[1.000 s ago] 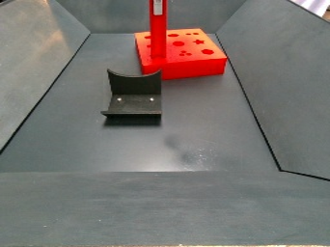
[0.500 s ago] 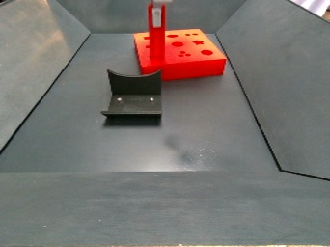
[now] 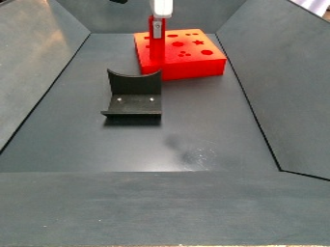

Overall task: Pick up the arch object. Move up. Move to above the board. Insert the arch object.
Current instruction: Insert the arch object.

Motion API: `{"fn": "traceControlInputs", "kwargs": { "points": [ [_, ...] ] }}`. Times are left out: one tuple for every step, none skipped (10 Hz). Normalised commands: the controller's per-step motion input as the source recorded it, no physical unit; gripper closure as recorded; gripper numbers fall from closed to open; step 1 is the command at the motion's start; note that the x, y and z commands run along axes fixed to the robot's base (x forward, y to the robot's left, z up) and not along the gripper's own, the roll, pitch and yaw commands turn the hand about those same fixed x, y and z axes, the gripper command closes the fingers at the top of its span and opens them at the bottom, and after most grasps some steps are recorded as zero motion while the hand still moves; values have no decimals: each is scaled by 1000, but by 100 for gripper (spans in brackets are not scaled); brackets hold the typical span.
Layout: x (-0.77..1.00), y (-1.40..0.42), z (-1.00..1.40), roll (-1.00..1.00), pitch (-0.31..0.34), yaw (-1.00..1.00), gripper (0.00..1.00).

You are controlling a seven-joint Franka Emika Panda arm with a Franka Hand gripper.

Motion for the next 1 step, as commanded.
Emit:
{"fn": "traceControlInputs", "kwargs": {
  "points": [
    [0, 0, 0, 0, 0, 0, 100]
  ]
}}
